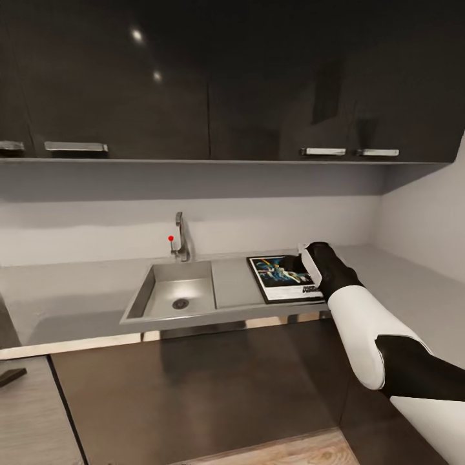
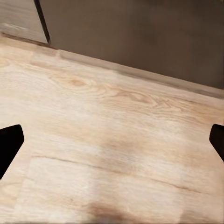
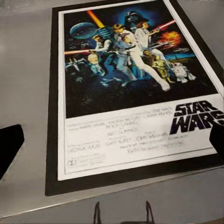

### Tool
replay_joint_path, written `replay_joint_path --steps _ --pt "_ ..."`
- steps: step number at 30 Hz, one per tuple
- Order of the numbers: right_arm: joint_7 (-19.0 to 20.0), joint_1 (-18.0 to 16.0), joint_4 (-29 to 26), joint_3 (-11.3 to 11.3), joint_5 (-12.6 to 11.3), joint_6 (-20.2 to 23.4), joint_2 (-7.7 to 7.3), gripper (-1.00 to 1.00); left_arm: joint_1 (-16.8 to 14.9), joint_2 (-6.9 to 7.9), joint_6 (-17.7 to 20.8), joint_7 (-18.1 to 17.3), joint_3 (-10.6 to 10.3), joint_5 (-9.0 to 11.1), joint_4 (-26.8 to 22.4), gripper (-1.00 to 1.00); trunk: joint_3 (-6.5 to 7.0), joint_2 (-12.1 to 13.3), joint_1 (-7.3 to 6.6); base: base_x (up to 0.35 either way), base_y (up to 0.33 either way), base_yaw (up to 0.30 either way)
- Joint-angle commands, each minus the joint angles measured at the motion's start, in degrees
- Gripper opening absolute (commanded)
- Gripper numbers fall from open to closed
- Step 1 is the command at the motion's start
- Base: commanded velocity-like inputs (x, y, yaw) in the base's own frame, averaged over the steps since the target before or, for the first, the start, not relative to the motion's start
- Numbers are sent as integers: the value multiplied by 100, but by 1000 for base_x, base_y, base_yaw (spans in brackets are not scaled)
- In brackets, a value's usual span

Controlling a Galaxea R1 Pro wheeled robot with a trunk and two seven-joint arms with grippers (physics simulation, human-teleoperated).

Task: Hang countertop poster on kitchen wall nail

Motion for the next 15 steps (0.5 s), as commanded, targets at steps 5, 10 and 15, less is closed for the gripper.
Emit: replay_joint_path --steps 5,10,15 --pt "-24 -3 9 -37 -22 18 3 100 1 -1 -4 -9 6 50 -7 100 -6 -4 1 7 0 104" --pt "-23 -2 160 -39 -8 2 -5 100 1 -4 -4 -9 6 50 -5 100 -6 -4 1 58 0 18" --pt "-25 4 269 -39 1 -147 -13 100 1 -4 -4 -9 6 50 -5 100 -6 -4 1 221 0 4"
